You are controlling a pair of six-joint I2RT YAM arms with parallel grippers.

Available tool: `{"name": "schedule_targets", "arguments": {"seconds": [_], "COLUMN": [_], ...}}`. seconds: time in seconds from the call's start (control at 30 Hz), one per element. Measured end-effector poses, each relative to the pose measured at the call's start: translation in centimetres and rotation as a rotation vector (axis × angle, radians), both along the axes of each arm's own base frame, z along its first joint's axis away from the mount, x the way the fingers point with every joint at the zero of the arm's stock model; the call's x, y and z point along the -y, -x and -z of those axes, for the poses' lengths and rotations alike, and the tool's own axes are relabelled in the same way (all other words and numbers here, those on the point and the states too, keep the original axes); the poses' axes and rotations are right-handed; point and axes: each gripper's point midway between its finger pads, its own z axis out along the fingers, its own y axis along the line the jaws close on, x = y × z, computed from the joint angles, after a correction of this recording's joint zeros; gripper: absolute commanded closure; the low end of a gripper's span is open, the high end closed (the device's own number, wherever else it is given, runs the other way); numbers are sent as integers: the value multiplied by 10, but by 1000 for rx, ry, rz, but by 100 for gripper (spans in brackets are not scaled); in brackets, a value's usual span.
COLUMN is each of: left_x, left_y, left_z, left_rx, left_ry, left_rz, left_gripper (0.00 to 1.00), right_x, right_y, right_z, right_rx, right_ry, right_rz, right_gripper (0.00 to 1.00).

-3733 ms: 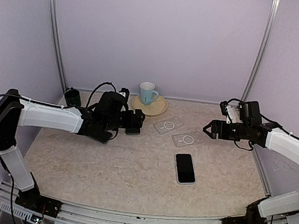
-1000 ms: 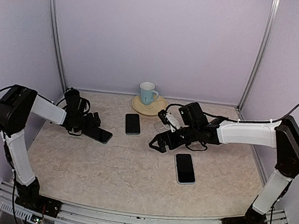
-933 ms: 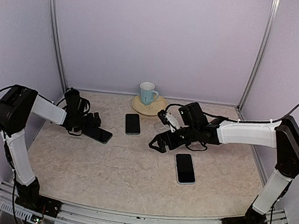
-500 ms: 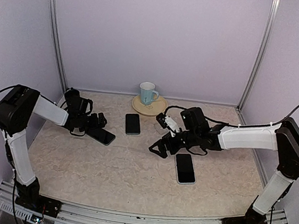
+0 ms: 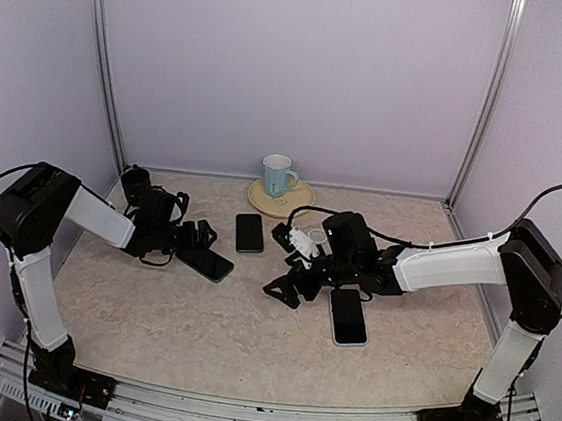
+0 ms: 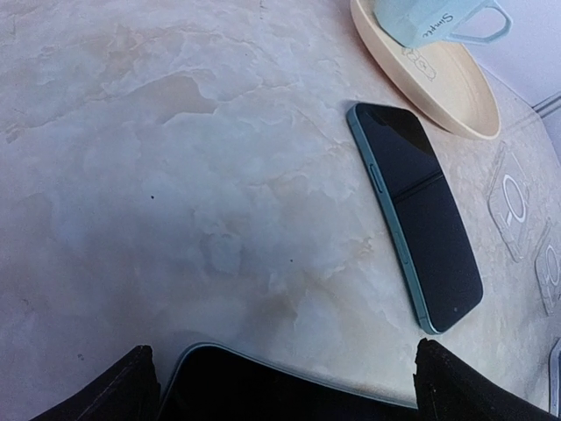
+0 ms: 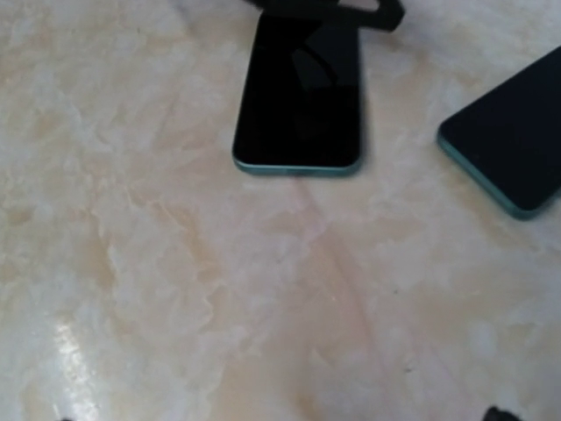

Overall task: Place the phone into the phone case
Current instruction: Move the phone to the center of the board.

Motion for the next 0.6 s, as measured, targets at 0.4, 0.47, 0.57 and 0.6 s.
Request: {"name": "schedule_targets", "arguments": {"seconds": [0.4, 0.47, 0.57, 0.6], "left_x": [45, 54, 68, 72], "left_y": [28, 35, 48, 52], "left_z": [-3, -3, -4, -4], "left_rx": [-18, -21, -29, -33], "left_ry": [69, 81, 98, 103], "left_rz": [109, 126, 155, 163], "left_gripper": [1, 1, 1, 1], "right_x": [-36, -41, -48, -50], "right_y": [-12, -13, -10, -8], "right_z": [27, 32, 41, 43], "right_rx": [36, 35, 31, 30], "right_ry": [43, 47, 60, 65], "right_rz": [-44, -48, -60, -64], "right_gripper": [0, 0, 0, 0]}}
